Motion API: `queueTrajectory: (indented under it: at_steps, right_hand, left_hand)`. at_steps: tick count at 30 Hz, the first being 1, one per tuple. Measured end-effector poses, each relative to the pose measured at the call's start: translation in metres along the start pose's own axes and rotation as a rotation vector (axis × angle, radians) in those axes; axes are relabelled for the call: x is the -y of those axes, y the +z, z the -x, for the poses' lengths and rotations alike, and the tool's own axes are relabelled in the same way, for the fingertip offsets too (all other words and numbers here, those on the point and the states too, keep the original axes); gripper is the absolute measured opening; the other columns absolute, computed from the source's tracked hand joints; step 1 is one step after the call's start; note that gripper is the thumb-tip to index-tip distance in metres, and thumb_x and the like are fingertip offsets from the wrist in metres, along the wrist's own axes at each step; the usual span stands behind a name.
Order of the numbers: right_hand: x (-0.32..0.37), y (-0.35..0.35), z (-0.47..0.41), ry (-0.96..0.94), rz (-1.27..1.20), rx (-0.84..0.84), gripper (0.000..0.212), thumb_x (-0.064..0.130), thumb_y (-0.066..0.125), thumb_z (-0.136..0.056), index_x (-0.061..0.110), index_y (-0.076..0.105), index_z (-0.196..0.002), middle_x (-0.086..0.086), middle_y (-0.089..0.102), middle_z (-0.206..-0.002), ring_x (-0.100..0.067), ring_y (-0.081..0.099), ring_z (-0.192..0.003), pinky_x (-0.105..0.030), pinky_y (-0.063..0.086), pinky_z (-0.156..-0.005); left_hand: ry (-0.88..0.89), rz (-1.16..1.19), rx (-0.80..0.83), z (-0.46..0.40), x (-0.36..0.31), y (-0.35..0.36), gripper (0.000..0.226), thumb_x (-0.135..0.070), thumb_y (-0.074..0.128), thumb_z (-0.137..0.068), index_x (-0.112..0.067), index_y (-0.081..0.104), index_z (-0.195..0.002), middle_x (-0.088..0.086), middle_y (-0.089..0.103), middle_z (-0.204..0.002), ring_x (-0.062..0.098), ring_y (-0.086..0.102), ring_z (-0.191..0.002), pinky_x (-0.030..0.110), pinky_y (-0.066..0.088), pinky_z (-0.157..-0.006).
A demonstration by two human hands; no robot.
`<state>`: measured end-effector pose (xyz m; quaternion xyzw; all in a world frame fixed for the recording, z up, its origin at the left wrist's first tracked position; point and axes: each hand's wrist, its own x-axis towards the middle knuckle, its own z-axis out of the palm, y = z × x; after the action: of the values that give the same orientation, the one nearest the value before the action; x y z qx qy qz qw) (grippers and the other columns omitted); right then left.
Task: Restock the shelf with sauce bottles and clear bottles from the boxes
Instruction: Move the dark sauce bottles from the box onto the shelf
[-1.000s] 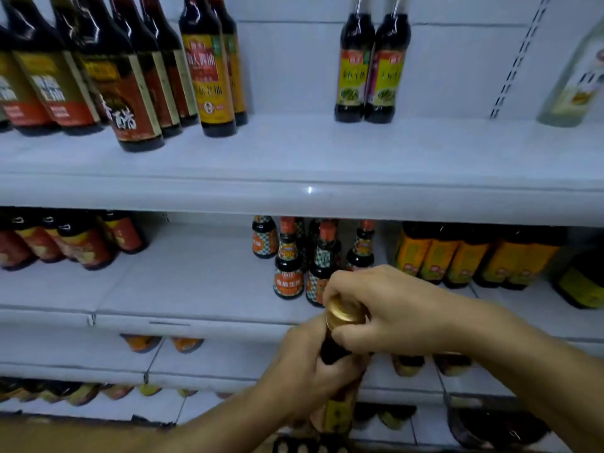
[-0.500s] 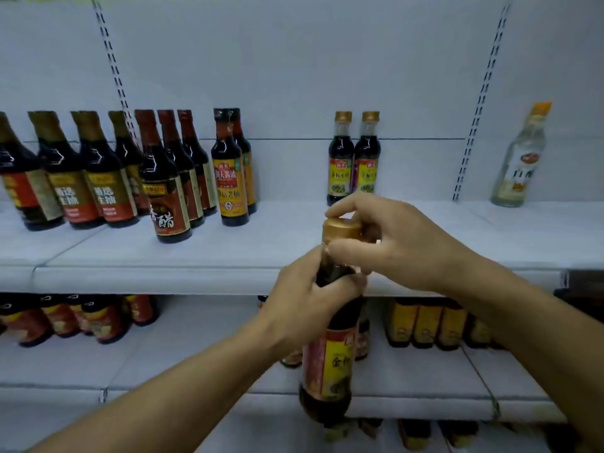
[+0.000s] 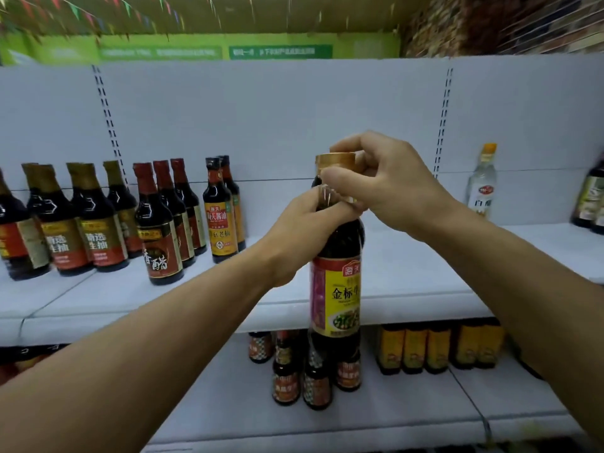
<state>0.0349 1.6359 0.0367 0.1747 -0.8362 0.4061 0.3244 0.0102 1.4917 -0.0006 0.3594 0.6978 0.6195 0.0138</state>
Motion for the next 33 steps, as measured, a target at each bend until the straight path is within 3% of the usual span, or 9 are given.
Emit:
queueTrajectory:
  at_steps: [4,8,10,15,18,21,25,28,33]
  right_hand:
    - [-0.008,-0.006,-0.015,-0.024,0.039,-0.052,0.045,0.053,0.066,-0.074,0.028,0.062,-0.111,0.007,0.068,-0.086,-0.008,0.068,-0.079,-0.039,0.059,-0.074]
    - [-0.030,-0.015,-0.037,-0.016,0.061,-0.136,0.039,0.051,0.068,-0.077,0.029,0.061,-0.108,0.008,0.066,-0.082,-0.004,0.065,-0.072,-0.028,0.052,-0.066]
    - [-0.042,-0.020,-0.051,-0.014,0.078,-0.177,0.040,0.052,0.069,-0.077,0.029,0.060,-0.109,0.009,0.064,-0.081,-0.003,0.063,-0.071,-0.023,0.046,-0.063]
    - [-0.082,-0.027,-0.086,0.000,0.093,-0.201,0.048,0.057,0.068,-0.078,0.030,0.056,-0.116,0.012,0.058,-0.083,-0.005,0.061,-0.077,-0.029,0.049,-0.066]
    - [-0.107,-0.039,-0.103,0.028,0.031,-0.118,0.054,0.054,0.068,-0.082,0.025,0.054,-0.126,0.011,0.059,-0.091,-0.005,0.061,-0.084,-0.026,0.049,-0.071]
    - [-0.132,-0.049,-0.114,0.075,-0.062,0.067,0.031,0.045,0.070,-0.085,0.022,0.065,-0.105,0.005,0.070,-0.092,-0.007,0.067,-0.084,-0.026,0.052,-0.074]
    - [-0.169,-0.054,-0.134,0.117,-0.136,0.074,0.023,0.040,0.072,-0.085,0.018,0.070,-0.092,0.002,0.074,-0.086,-0.009,0.071,-0.080,-0.026,0.053,-0.071]
    - [-0.194,-0.049,-0.150,0.133,-0.135,0.067,0.020,0.040,0.073,-0.084,0.020,0.069,-0.089,0.005,0.072,-0.081,-0.008,0.070,-0.077,-0.027,0.053,-0.068]
    - [-0.230,-0.041,-0.176,0.163,-0.095,0.031,0.029,0.048,0.074,-0.080,0.022,0.067,-0.092,0.002,0.071,-0.089,-0.015,0.069,-0.086,-0.041,0.058,-0.081]
  left_hand:
    - [-0.019,0.075,-0.021,-0.018,0.001,0.004,0.038,-0.022,0.060,-0.094,0.002,0.052,-0.122,0.023,0.067,-0.111,0.035,0.067,-0.104,0.053,0.051,-0.097]
    - [-0.042,0.092,-0.033,-0.037,0.023,0.012,0.047,-0.032,0.073,-0.083,-0.016,0.052,-0.122,0.007,0.071,-0.109,0.022,0.071,-0.097,0.037,0.059,-0.080]
    - [-0.056,0.078,-0.041,-0.047,0.041,0.020,0.052,-0.026,0.077,-0.078,-0.020,0.050,-0.122,0.004,0.070,-0.111,0.017,0.071,-0.098,0.032,0.058,-0.076]
    - [-0.086,0.038,-0.098,-0.090,0.073,0.036,0.054,-0.022,0.079,-0.073,-0.019,0.055,-0.121,0.008,0.071,-0.109,0.024,0.070,-0.101,0.050,0.054,-0.093]
    - [-0.077,0.035,-0.107,-0.120,0.081,0.040,0.052,-0.025,0.079,-0.070,-0.019,0.057,-0.117,0.007,0.072,-0.105,0.023,0.070,-0.097,0.047,0.055,-0.091]
    - [-0.077,0.028,-0.076,-0.148,0.089,0.043,0.052,-0.025,0.079,-0.072,-0.020,0.057,-0.119,0.004,0.071,-0.107,0.021,0.069,-0.101,0.046,0.054,-0.093]
    - [-0.125,0.034,-0.074,-0.182,0.108,0.053,0.050,-0.020,0.078,-0.079,-0.021,0.055,-0.123,0.003,0.070,-0.110,0.020,0.068,-0.104,0.048,0.052,-0.097]
    - [-0.159,0.030,-0.138,-0.204,0.130,0.061,0.048,-0.022,0.078,-0.080,-0.025,0.055,-0.122,-0.003,0.070,-0.109,0.014,0.067,-0.102,0.041,0.053,-0.094]
    - [-0.199,-0.182,-0.217,-0.213,0.175,0.069,0.042,-0.029,0.078,-0.079,-0.037,0.051,-0.111,-0.020,0.067,-0.103,-0.002,0.064,-0.096,0.019,0.049,-0.080]
